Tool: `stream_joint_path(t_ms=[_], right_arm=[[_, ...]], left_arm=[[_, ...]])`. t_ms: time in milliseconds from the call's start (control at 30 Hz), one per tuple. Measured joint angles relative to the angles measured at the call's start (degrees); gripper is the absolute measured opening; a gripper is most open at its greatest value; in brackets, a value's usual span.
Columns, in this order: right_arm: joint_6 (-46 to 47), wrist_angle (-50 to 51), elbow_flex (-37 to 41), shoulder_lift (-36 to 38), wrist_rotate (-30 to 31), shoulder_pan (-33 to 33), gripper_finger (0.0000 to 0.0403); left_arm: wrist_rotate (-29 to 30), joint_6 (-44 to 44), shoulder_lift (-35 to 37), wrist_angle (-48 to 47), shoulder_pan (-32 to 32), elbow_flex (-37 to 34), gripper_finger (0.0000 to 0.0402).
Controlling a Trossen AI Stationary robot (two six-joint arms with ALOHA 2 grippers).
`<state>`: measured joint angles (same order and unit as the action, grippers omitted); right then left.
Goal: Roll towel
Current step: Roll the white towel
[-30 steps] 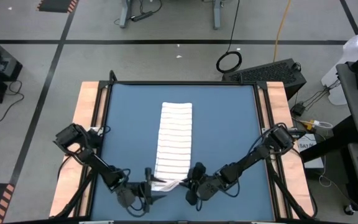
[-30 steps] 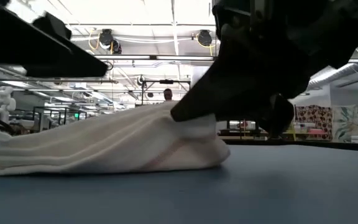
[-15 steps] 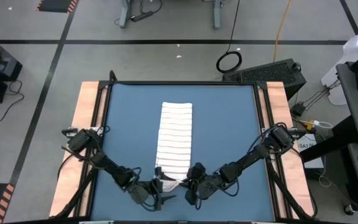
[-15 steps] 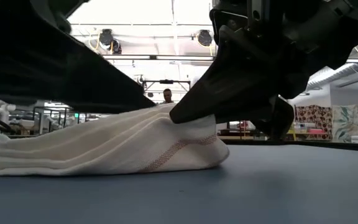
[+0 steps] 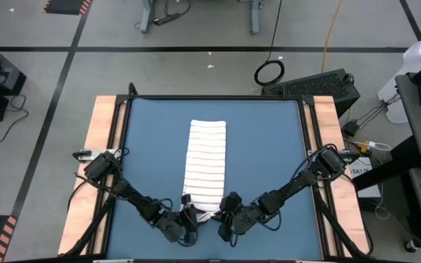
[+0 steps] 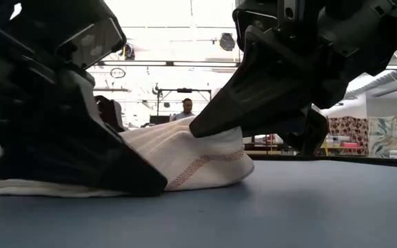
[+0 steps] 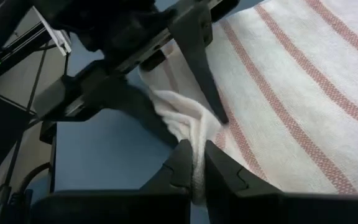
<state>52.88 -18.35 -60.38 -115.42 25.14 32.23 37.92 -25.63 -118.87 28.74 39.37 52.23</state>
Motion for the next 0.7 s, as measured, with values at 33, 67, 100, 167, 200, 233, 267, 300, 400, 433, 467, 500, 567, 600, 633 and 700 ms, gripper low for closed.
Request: stream_joint_path(t_ms=[33,67,100,167,200,233,267,300,400,433,467,500,567,600,633,700], right_arm=[[0.0,0.0,0.0,0.0,0.0,0.0,0.0011],[-0.1,0.0,0.0,0.0,0.0,0.0,0.0011],[-0.5,0.0,0.0,0.0,0.0,0.0,0.0011],[-1.4,0.2,0.0,0.0,-0.1,0.1,0.0013],[-2.5,0.2,0.0,0.0,-0.2,0.2,0.0015],[-4.2,0.2,0.0,0.0,-0.4,0.4,0.0020],[-6.7,0.2,0.0,0.0,-1.0,0.6,0.0026],[-9.9,0.3,0.0,0.0,-1.2,1.0,0.0035],[-19.0,2.0,0.0,0.0,-1.0,3.1,0.0072],[-21.1,3.2,-0.1,0.0,-0.1,3.8,0.0088],[-22.8,4.8,-0.1,0.0,1.8,4.7,0.0105],[-24.5,6.4,-0.1,0.0,4.1,5.6,0.0122],[-27.1,9.0,-0.1,0.0,9.2,7.5,0.0158],[-28.3,9.8,-0.1,0.0,11.8,8.4,0.0176],[-29.9,10.1,-0.1,0.0,14.3,9.3,0.0192],[-33.1,9.6,-0.1,-0.1,19.2,11.1,0.0219]], left_arm=[[-0.1,0.0,0.0,0.2,-0.1,0.0,0.0145],[-0.3,0.4,0.0,0.5,-0.1,0.0,0.0117],[-0.4,0.5,0.0,0.6,-0.2,0.0,0.0088],[-1.4,0.7,0.0,0.8,-0.3,0.0,0.0030],[-2.3,0.6,0.0,0.8,-0.5,0.0,0.0018],[-3.2,0.5,0.0,0.9,-0.7,0.0,0.0016],[-4.1,0.1,0.0,0.9,-0.9,0.0,0.0017],[-5.1,-0.7,0.1,0.9,-1.1,0.0,0.0018],[-8.6,-3.1,0.2,1.3,-2.1,0.1,0.0018],[-9.8,-3.7,0.4,1.3,-2.4,0.1,0.0016],[-11.0,-4.0,0.7,1.0,-2.7,0.1,0.0015],[-12.1,-4.4,0.9,0.9,-3.0,0.1,0.0014],[-13.8,-5.8,1.5,0.6,-3.8,0.0,0.0013],[-15.0,-6.7,2.1,0.3,-4.2,0.0,0.0012],[-16.4,-7.3,2.6,0.3,-4.7,0.0,0.0012],[-20.2,-8.8,3.3,0.5,-5.9,0.0,0.0012]])
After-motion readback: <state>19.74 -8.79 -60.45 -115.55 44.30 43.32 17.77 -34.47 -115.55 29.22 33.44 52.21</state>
